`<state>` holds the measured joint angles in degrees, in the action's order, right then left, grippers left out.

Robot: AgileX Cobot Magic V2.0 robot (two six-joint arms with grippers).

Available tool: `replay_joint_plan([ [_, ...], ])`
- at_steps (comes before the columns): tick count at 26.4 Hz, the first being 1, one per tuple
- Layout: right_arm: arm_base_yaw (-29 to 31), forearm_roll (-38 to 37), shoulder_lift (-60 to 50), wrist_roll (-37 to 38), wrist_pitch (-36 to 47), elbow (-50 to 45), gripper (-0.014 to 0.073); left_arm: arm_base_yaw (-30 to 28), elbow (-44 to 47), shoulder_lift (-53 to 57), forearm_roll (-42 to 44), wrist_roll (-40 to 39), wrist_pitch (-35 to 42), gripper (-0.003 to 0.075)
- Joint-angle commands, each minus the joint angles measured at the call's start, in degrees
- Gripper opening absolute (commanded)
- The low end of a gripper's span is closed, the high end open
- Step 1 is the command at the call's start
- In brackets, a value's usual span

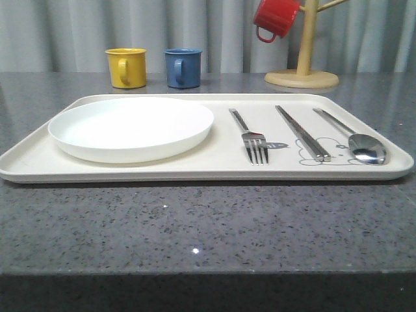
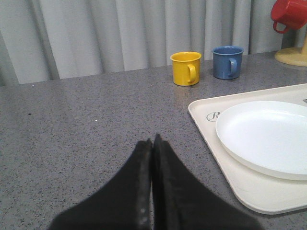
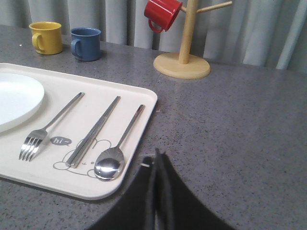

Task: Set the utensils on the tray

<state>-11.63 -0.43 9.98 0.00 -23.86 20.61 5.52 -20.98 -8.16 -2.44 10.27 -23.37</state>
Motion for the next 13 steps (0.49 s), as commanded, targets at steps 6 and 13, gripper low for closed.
replay_joint_plan([
  [6, 0.2, -0.7, 0.5, -0.4, 4.2, 1.4, -0.0069, -0.1, 4.0, 4.7, -0.6, -0.7, 5.6, -0.0018],
  [13, 0.2, -0.7, 0.5, -0.4, 4.0, 1.4, -0.0069, -0.1, 14.3, 9.8, -0.6, -0.7, 10.4, -0.0018],
])
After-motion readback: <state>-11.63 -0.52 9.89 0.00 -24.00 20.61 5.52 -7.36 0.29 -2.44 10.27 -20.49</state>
